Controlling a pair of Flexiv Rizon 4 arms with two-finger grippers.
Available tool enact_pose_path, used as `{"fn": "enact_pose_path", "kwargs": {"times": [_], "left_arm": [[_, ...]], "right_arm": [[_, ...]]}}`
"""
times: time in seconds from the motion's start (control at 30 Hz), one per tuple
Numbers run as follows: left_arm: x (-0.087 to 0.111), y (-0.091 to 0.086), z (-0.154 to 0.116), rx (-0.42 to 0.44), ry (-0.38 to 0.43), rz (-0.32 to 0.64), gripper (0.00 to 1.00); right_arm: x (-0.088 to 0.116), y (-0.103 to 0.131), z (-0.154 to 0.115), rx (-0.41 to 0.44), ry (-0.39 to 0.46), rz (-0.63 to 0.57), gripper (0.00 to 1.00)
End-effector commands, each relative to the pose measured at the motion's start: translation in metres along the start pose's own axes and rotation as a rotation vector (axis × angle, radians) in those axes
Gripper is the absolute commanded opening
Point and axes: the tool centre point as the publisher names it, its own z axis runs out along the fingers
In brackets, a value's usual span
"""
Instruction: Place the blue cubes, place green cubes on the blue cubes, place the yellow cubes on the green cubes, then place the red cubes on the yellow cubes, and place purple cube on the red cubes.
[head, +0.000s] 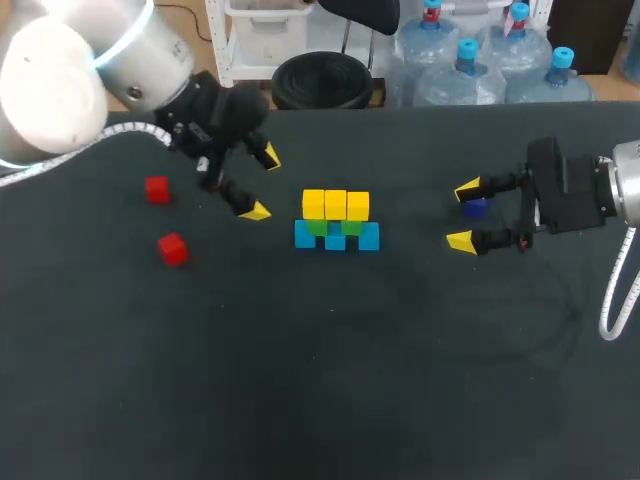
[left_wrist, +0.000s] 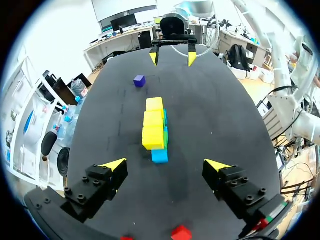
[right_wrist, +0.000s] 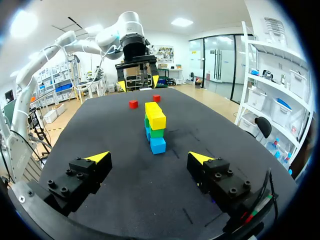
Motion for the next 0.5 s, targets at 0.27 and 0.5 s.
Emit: {"fn": "enact_pose_path", "kwargs": {"times": [0.27, 0.5], "left_arm": [[0.042, -0.019, -0.031, -0.078, 0.042, -0.065, 1.00], [0.077, -0.019, -0.053, -0.087, 0.093, -0.084, 1.00]], "right_arm": [[0.000, 0.000, 0.001, 0.000, -0.002, -0.001, 1.00], [0.000, 0.000, 0.001, 0.000, -0.002, -0.001, 1.00]]}}
